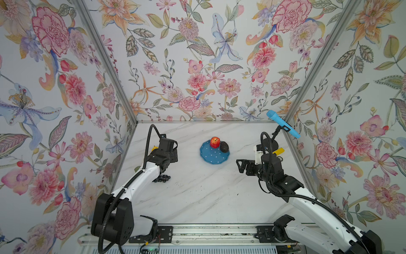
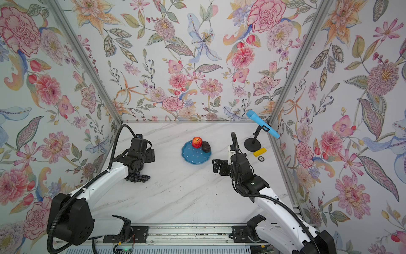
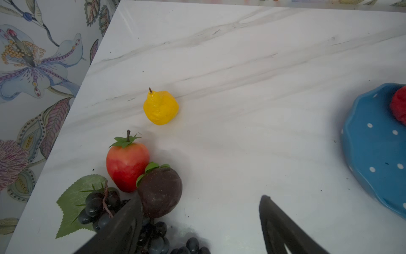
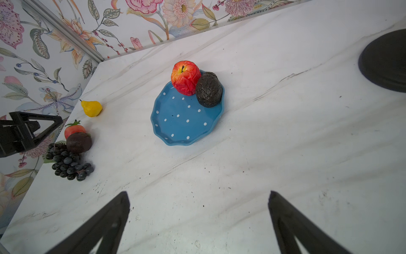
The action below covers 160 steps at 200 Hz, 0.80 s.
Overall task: Arrange fruit in a fruit bowl
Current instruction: Rotate the fruit at the middle-left of the table.
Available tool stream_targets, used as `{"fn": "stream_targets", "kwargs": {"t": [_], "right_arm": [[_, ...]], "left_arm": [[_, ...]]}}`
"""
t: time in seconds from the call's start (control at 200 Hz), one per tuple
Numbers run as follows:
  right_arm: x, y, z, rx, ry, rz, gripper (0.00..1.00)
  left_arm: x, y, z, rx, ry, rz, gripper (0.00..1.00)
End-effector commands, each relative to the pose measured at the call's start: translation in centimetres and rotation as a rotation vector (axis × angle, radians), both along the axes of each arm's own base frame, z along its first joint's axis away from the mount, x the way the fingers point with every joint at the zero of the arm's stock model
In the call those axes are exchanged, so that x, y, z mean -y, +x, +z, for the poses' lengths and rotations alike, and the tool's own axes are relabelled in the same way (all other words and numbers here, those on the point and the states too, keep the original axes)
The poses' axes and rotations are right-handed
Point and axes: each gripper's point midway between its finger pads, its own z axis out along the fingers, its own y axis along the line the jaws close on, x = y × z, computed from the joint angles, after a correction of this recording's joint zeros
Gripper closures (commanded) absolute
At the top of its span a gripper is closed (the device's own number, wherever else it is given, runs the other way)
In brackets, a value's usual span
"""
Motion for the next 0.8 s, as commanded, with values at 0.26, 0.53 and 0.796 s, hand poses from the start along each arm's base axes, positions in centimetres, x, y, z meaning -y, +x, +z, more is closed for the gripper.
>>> {"fn": "stream_targets", "kwargs": {"t": [0.26,0.53,0.796], "right_arm": [[-0.2,-0.3,-0.8,-0.003,0.013,0.012,0.01],[0.0,-0.6,-1.4,-0.014,0.020,0.004,0.01],[0.0,-0.6,-1.8,-0.023,0.024,0.004,0.01]], "left_arm": [[-2.9,-1.8,-6.0,-0.094,-0.096,0.143,0.15],[-2.9,-1.9,-8.3,-0.125,-0.113,0.153,0.15],[-3.2,-0.6,-9.2,-0.140,-0.086,0.145,0.13]]}}
